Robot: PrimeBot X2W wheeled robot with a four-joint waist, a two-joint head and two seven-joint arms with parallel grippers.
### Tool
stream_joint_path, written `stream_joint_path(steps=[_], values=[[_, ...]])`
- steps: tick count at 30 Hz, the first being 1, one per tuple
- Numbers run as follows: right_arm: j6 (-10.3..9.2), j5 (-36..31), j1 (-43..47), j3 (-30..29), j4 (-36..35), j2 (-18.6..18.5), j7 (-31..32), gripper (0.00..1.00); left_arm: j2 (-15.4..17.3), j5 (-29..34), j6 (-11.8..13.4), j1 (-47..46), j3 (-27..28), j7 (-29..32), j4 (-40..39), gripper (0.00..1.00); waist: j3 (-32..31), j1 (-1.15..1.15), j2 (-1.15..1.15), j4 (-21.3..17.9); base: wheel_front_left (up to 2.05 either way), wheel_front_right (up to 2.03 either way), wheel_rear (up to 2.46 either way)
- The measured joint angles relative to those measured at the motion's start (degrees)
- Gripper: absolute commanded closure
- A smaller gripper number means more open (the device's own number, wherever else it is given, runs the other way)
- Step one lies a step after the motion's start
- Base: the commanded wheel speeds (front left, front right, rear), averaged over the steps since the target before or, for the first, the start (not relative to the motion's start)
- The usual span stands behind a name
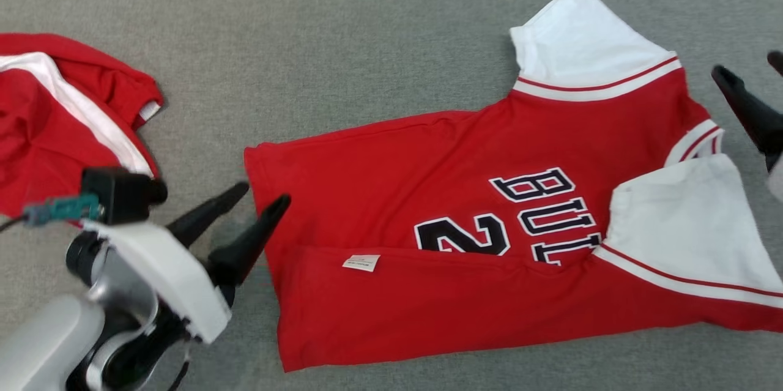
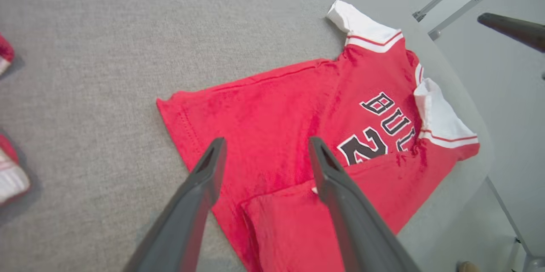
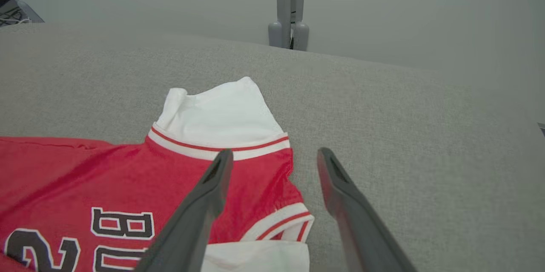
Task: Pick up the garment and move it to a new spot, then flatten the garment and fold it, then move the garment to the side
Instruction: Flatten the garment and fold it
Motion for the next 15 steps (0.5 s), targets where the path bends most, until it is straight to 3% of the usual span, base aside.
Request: stream_joint_path(steps=[4, 8, 15], values=[[0.0, -5.1, -13.2, 5.2, 9.8, 3.3, 2.4, 0.0, -6.9, 1.2, -1.2, -11.9, -2.7, 5.0, 8.0, 0.0, 3.0, 0.0, 0.0, 2.8, 0.0, 0.0, 0.0], [0.0, -11.3, -24.3, 10.1, 23.5, 6.5, 0.5, 0.0, -12.9, 3.6, -5.0, -21.0, -7.8, 9.7, 19.5, 0.0, 5.4, 0.0, 0.0, 6.9, 0.0, 0.0, 0.0], [0.0, -15.2, -32.3, 13.9, 35.0, 6.7, -3.2, 0.0, -16.3, 4.8, -9.3, -26.4, -10.3, 11.4, 27.5, 0.0, 8.3, 0.0, 0.0, 10.2, 0.0, 0.0, 0.0]])
